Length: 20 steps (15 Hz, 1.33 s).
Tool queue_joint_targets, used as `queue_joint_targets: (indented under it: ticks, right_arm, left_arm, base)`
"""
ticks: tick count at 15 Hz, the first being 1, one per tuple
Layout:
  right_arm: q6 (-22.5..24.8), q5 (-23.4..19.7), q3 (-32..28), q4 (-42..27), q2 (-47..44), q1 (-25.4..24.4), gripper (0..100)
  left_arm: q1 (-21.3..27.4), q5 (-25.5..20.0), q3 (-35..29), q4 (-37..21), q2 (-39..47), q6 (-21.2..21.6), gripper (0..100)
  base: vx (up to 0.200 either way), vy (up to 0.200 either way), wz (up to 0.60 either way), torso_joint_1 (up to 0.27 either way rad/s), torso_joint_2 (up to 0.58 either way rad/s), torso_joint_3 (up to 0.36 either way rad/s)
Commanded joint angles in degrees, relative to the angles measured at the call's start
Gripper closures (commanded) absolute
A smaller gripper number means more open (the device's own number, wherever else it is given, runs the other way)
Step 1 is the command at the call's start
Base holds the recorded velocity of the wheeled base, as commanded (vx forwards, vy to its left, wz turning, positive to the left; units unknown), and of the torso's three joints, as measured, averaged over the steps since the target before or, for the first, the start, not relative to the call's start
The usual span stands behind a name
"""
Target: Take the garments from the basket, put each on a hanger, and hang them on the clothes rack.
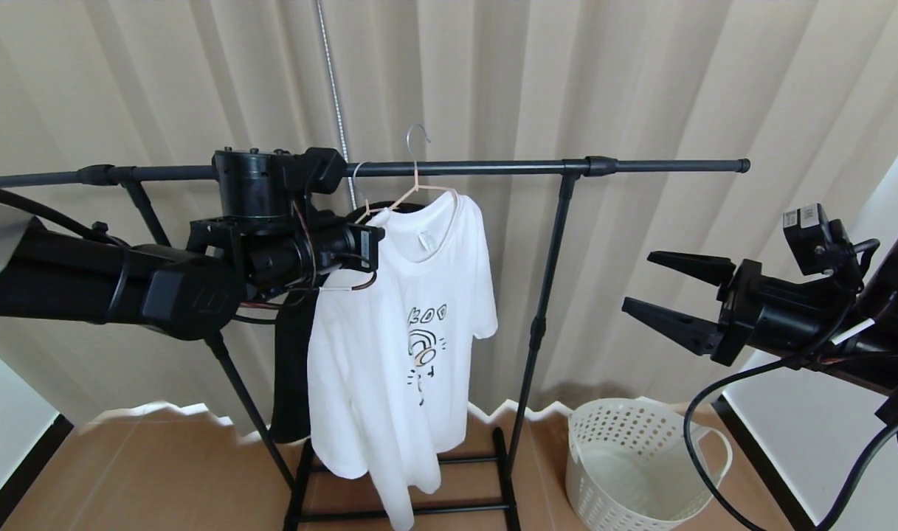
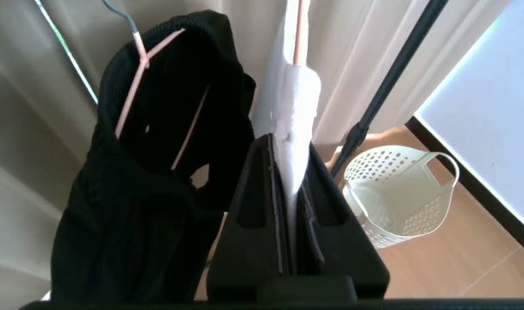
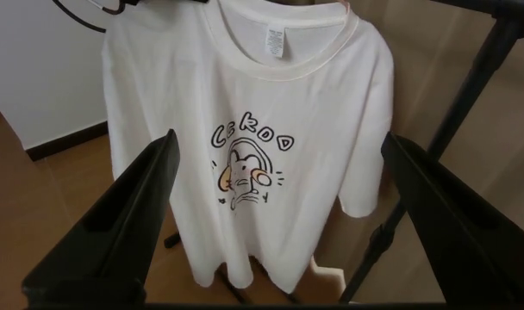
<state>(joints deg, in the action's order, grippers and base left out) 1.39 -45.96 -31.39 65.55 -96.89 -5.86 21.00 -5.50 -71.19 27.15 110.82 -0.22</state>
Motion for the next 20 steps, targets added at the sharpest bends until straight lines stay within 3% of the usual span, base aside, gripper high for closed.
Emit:
queue_joint_targets:
  ticks: [1, 20]
  right_arm:
    - [0.0, -0.1, 0.0, 0.0, -0.2, 0.0, 0]
    - [0.0, 0.0, 0.1, 0.3, -0.1, 0.0, 0]
  left_arm:
    - [0.0, 0.0, -0.1, 0.0, 1.0, -0.1, 100]
    - [3.2, 0.0, -2.1, 5.4, 9.1, 0.0, 100]
  base:
    - [0.0, 0.0, 0.0, 0.0, 0.0, 0.0]
    - [0.0, 0.0, 0.0, 0.0, 0.0, 0.0]
